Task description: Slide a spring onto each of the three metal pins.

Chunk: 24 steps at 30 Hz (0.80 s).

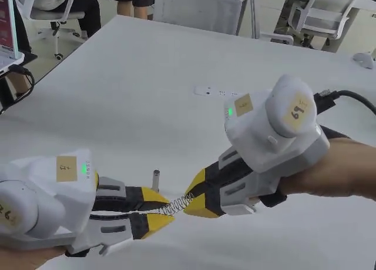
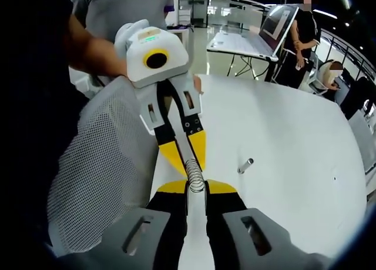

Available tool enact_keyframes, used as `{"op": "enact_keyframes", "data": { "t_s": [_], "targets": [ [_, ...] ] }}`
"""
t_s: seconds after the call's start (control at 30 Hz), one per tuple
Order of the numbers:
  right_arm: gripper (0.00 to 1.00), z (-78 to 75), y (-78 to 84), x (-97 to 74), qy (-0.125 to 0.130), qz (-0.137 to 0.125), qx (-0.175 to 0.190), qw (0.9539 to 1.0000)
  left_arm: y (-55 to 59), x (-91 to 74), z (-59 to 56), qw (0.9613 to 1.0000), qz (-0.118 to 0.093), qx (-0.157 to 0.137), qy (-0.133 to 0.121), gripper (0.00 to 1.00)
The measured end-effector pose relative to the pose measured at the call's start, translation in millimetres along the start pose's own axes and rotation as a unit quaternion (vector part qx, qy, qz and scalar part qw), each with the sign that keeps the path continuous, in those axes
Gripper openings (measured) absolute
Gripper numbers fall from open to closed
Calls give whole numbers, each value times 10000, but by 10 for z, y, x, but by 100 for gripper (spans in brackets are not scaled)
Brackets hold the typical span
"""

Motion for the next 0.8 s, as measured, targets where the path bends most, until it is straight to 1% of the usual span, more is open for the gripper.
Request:
{"op": "enact_keyframes", "data": {
  "t_s": [0.27, 0.5, 0.57, 0.8],
  "targets": [
    [8, 33, -103, 14, -33, 125, -185, 9997, 9, -10, 13, 10000, -33, -27, -20, 2],
    [8, 70, -221, 34, -59, 131, -349, 9993, -1, -23, 29, 9999, -105, -95, -45, 2],
    [8, 67, -223, 43, -64, 160, -373, 9992, 4, -27, 36, 9999, -107, -104, -58, 2],
    [10, 64, -199, 102, -128, 338, -394, 9986, -13, -35, 33, 9996, -232, -159, -69, 2]
  ]
}}
Point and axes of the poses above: the centre of the closed fingertips' face, and the gripper's own axes: x roughly forward along the fingers, z roughly to its left, y roughly out of its underside, the point moved 1 cm from there along -x, roughly backward along the fingers, and after that the axes turned 10 degrees about x, right-handed, at the moved point
